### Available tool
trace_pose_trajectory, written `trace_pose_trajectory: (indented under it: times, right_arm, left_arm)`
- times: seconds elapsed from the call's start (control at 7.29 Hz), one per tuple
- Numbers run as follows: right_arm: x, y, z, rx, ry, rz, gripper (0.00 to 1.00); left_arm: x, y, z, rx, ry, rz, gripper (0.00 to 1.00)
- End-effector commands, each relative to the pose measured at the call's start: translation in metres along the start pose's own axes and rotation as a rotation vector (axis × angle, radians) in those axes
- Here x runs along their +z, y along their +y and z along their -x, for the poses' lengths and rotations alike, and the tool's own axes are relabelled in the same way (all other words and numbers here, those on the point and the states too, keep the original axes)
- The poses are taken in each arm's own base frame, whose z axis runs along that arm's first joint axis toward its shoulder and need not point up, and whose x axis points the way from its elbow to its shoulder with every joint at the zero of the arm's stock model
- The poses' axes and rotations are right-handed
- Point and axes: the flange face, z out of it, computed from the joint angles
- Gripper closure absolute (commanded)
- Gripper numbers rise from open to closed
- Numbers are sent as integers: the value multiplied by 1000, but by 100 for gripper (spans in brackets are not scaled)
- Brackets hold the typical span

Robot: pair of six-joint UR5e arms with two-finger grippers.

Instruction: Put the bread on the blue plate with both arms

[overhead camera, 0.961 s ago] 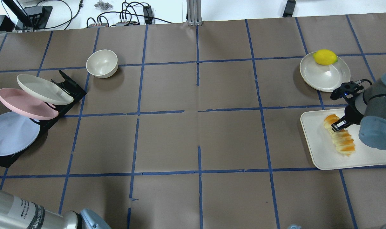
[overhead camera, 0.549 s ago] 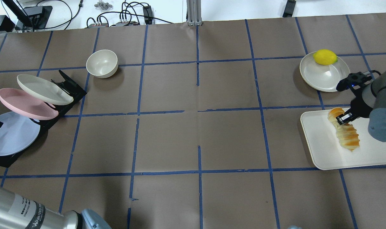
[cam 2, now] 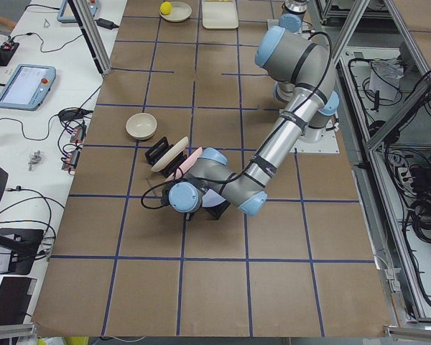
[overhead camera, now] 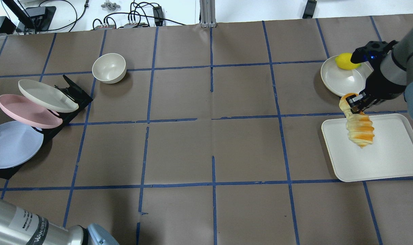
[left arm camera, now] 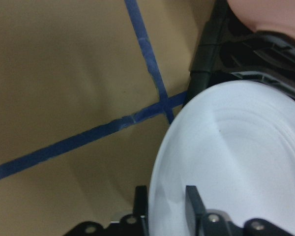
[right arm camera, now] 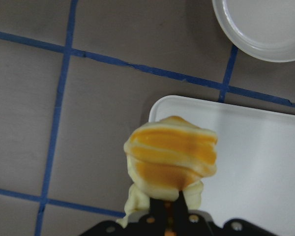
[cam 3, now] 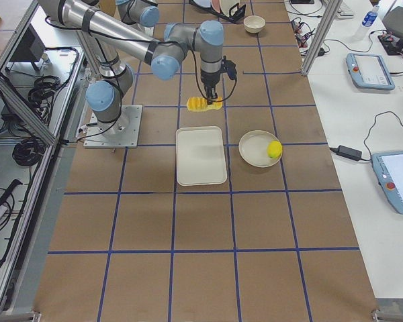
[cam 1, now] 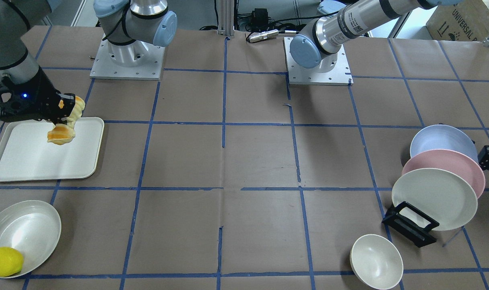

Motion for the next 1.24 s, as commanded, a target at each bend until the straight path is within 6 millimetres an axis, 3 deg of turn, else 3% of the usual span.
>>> trace_pose_trajectory:
  times: [0.0,0.14,0.27,0.55,0.82,0.96,1.1]
  right_arm:
    - [-67,4,29,142,-54,105,94]
    - [-87,-1,49,98,-34,71,96]
    - [-96,2,86,31,-35,112,98]
    - [-119,-1,146,-47,-18,66,96]
    - [-115,3,164,-79,-15,74,98]
    - [-113,6,165,-85,-16,78,98]
    - [-104,10,166,-79,-18,95,97]
  left_arm:
    - [-19,-4,-1,2,-11,3,92]
    - [-22,-4,-5,2,1,6,93]
    - [-16,-4,-1,3,9,10,96]
    - [-45,-1,-14,12,-18,6,97]
    - [-65,17,-23,4,-5,36,97]
    - [-88,29,-39,-10,2,48,97]
    - [-118,31,-70,-9,4,57,97]
